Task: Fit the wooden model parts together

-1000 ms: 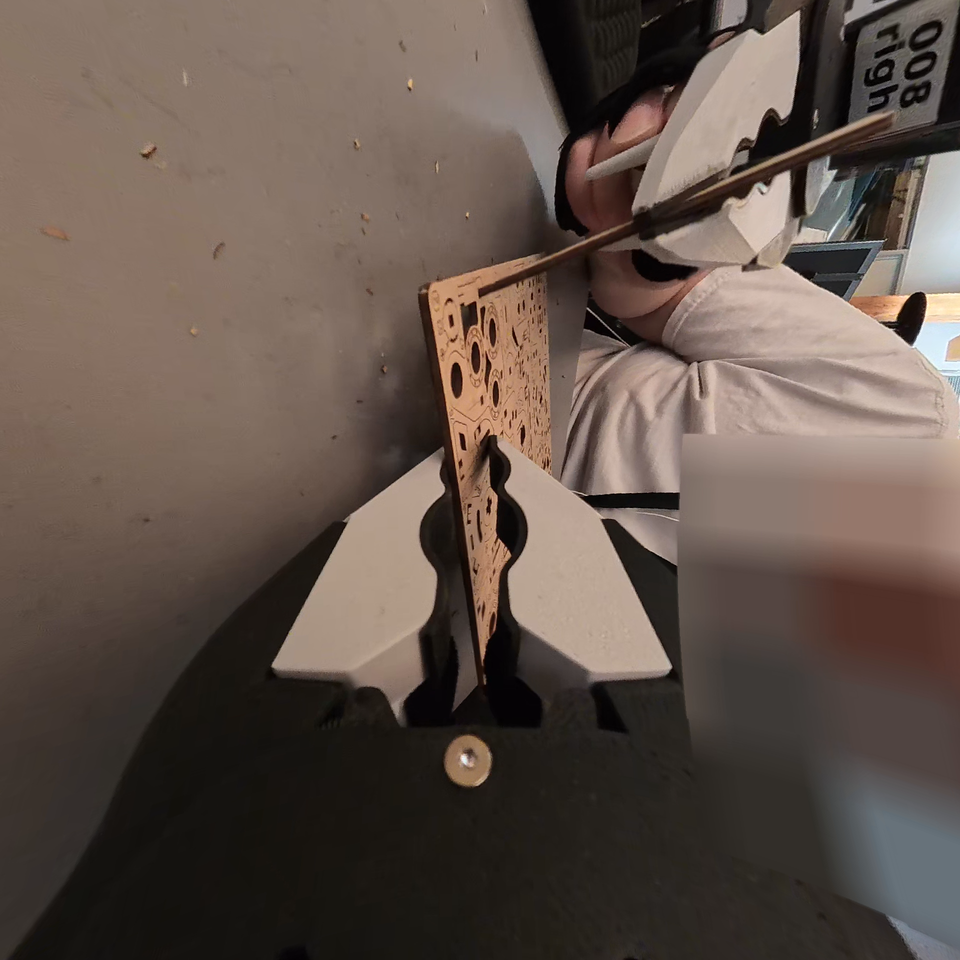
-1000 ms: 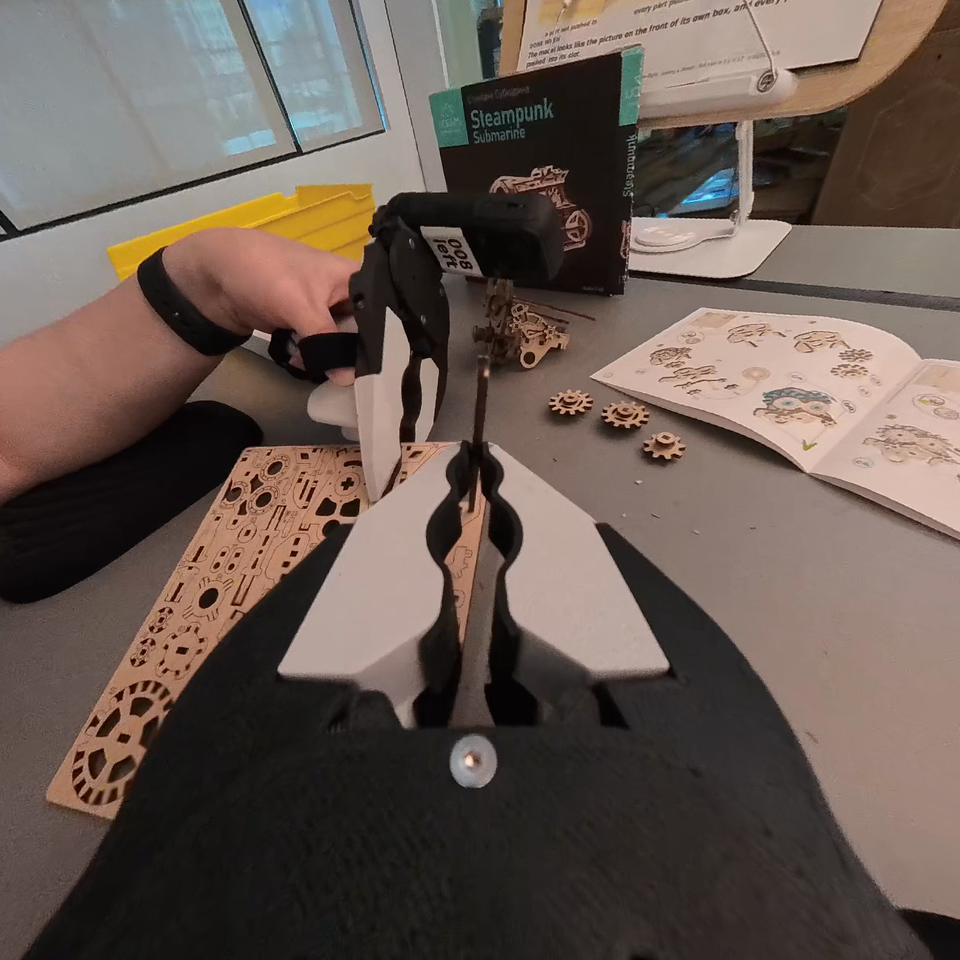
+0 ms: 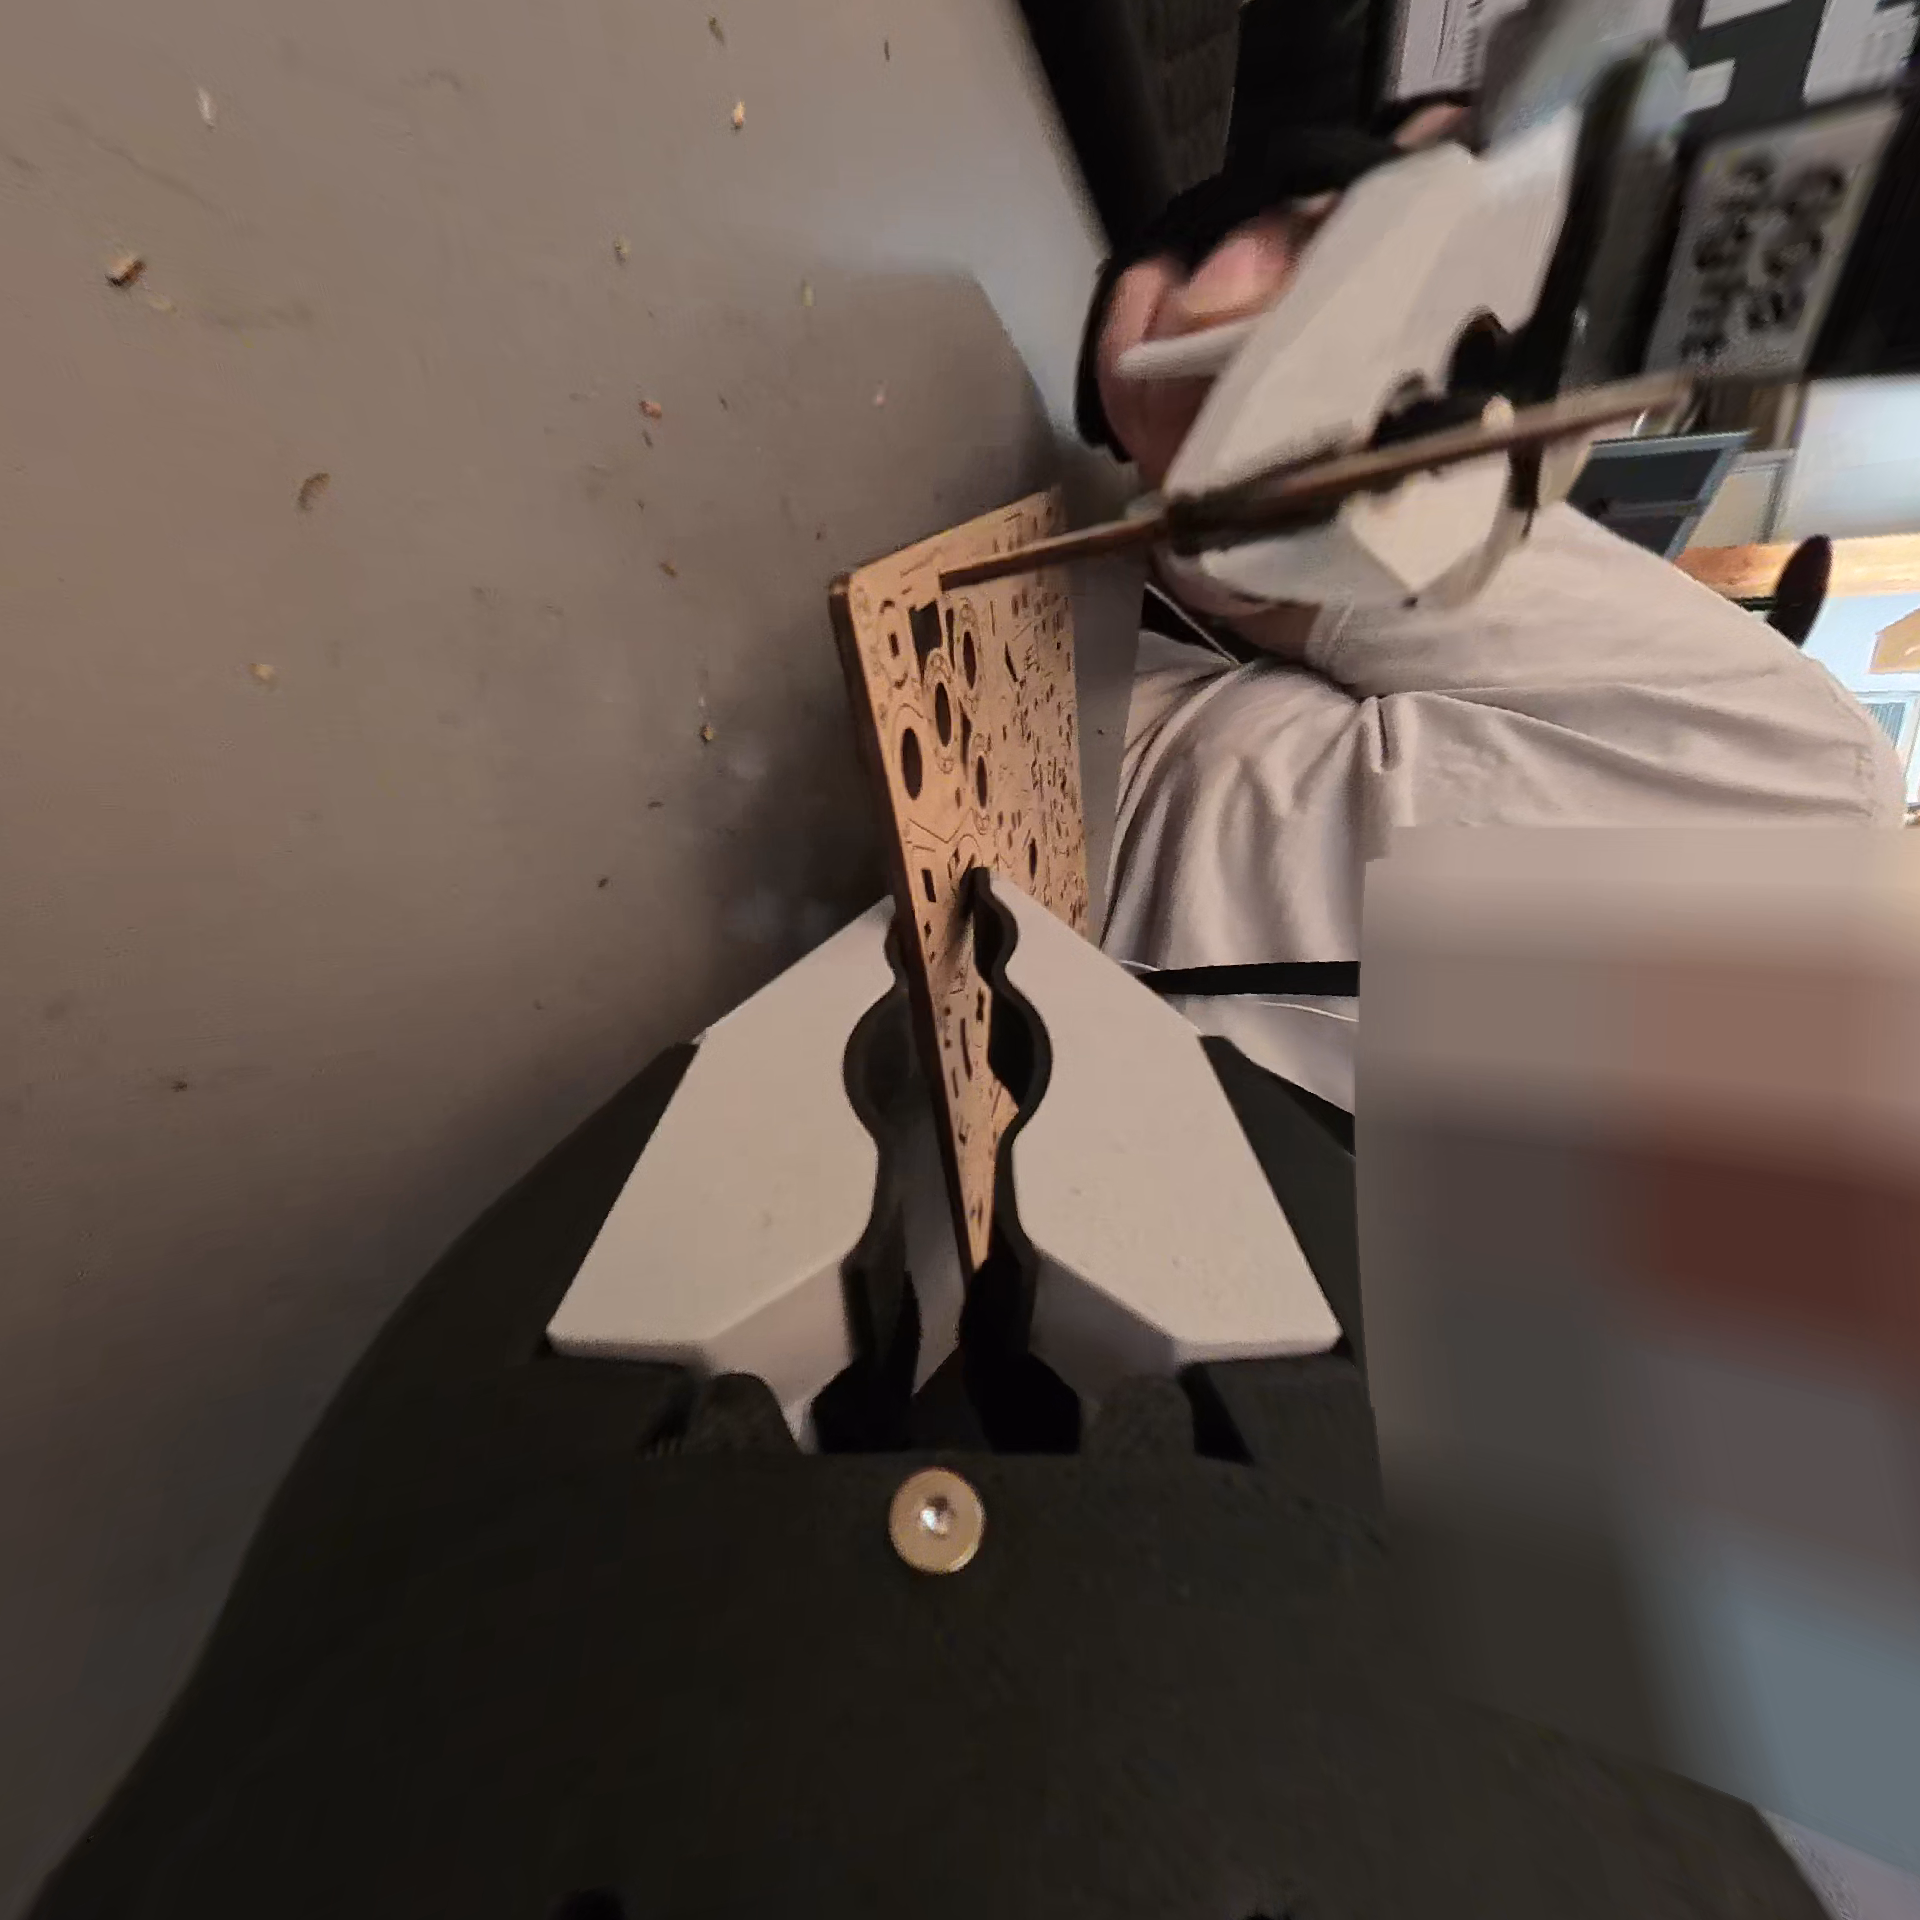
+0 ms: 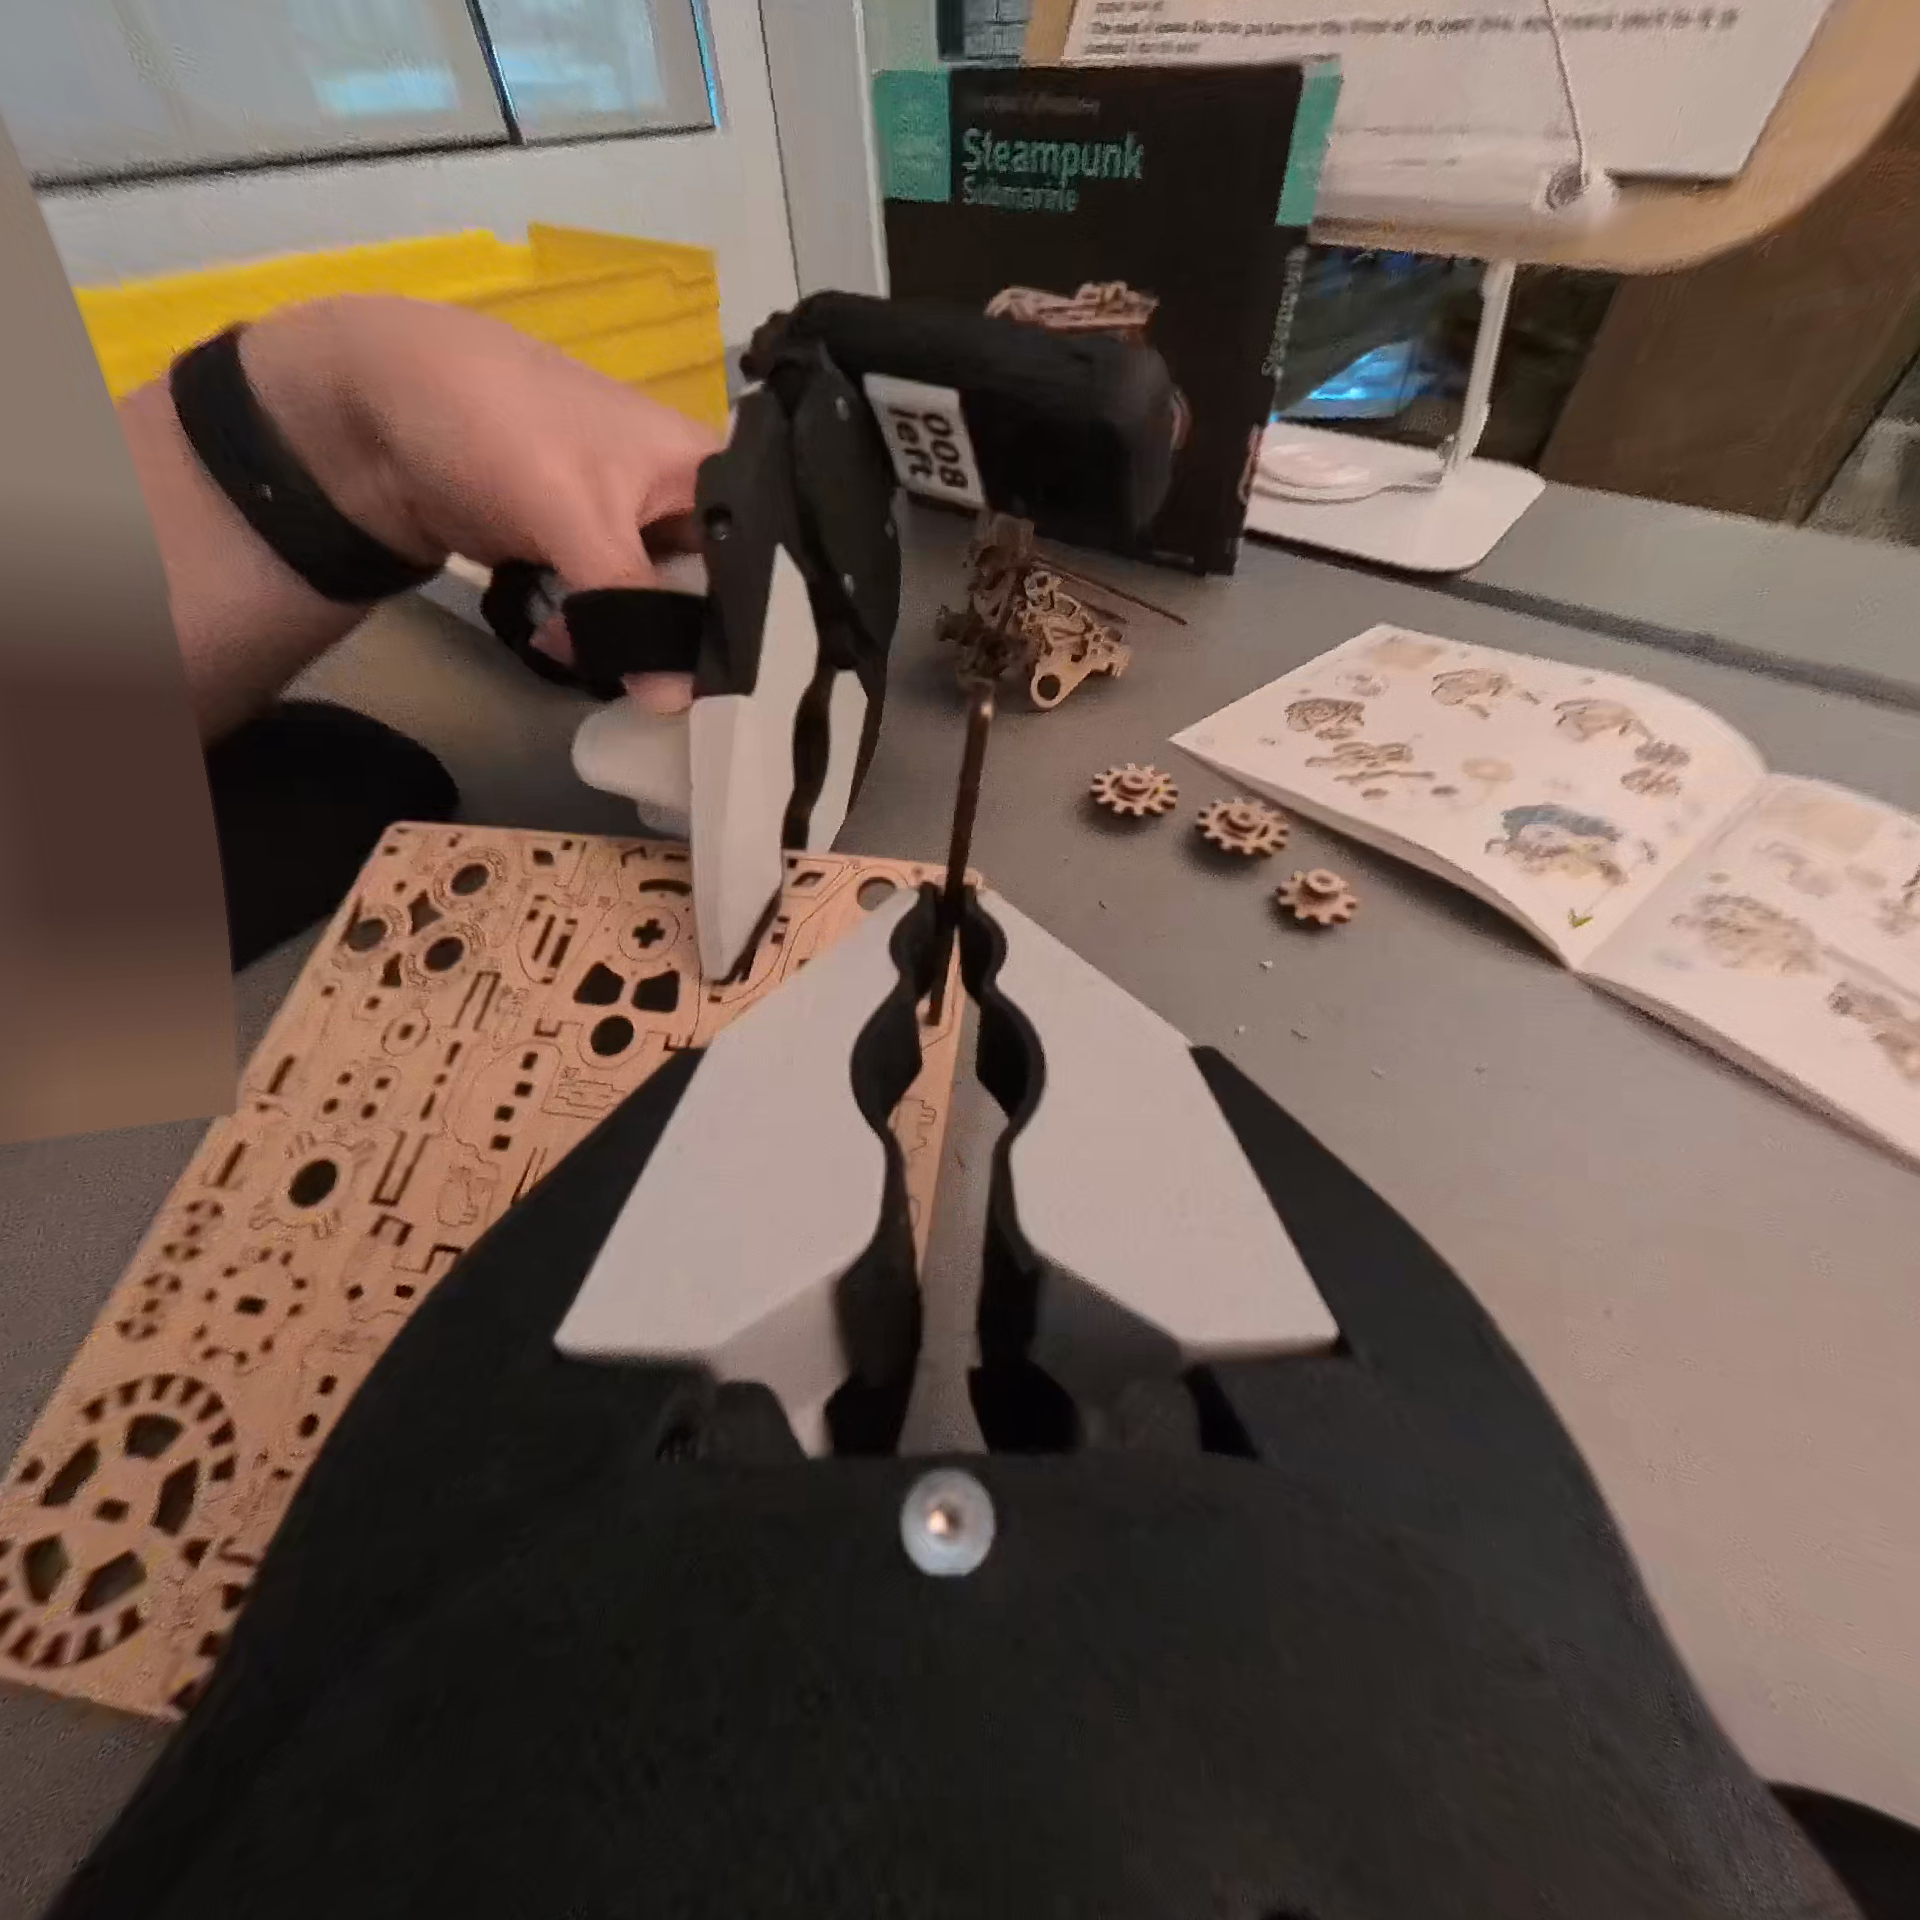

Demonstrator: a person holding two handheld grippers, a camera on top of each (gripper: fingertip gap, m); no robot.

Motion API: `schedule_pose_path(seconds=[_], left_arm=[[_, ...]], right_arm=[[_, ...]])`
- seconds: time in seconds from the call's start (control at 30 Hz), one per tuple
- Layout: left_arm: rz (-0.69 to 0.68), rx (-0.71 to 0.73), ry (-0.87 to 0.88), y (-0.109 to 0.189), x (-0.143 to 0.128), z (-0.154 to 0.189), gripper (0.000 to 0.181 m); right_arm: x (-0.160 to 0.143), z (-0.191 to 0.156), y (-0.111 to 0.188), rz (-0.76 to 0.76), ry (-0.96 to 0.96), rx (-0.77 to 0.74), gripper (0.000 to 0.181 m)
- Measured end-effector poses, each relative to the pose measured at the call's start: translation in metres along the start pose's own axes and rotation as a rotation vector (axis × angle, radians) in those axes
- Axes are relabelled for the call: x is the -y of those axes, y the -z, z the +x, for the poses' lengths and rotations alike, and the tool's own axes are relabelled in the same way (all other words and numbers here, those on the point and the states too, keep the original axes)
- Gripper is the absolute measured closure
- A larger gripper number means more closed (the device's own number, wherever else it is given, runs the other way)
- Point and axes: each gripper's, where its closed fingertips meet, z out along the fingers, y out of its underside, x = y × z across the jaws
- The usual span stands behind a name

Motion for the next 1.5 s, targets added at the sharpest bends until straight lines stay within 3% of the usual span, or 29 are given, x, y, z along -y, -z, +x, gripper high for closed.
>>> schedule_pose_path(seconds=[0.1, 0.33, 0.57, 0.77, 0.93, 1.03, 1.1, 1.17, 1.27, 1.37, 1.5], left_arm=[[0.023, 0.004, -0.024, 0.003, 0.003, 0.004, 0.174], [-0.014, 0.049, 0.004, 0.000, -0.001, -0.007, 0.173], [0.041, 0.044, 0.010, 0.005, 0.006, -0.006, 0.174], [-0.001, 0.064, 0.022, 0.002, 0.000, -0.011, 0.173], [0.013, 0.056, 0.017, 0.001, 0.002, -0.010, 0.173], [-0.006, 0.093, 0.039, 0.000, -0.001, -0.018, 0.171], [-0.008, 0.037, 0.036, -0.003, 0.000, -0.011, 0.172], [-0.013, 0.095, 0.019, 0.000, -0.002, -0.015, 0.172], [0.003, 0.017, 0.021, -0.001, 0.001, -0.006, 0.174], [-0.005, 0.081, 0.011, 0.002, -0.001, -0.012, 0.172], [-0.007, -0.009, -0.004, -0.002, 0.001, -0.001, 0.175]], right_arm=[[-0.001, 0.007, 0.002, 0.025, -0.175, 0.061, 0.180], [-0.001, -0.010, -0.004, -0.016, 0.034, 0.028, 0.180], [-0.002, 0.008, -0.004, -0.032, -0.045, 0.019, 0.180], [-0.004, -0.007, -0.005, -0.035, 0.029, 0.021, 0.180], [0.000, 0.002, -0.009, -0.055, -0.027, 0.037, 0.180], [-0.009, -0.001, -0.012, -0.100, 0.047, 0.018, 0.179], [0.000, -0.004, -0.008, -0.089, 0.015, 0.031, 0.180], [-0.010, 0.000, -0.012, -0.099, 0.028, 0.025, 0.180], [0.004, -0.001, -0.006, -0.069, 0.004, 0.036, 0.180], [-0.011, 0.004, -0.011, -0.089, -0.020, 0.045, 0.179], [0.002, -0.006, -0.003, -0.009, -0.006, 0.098, 0.180]])
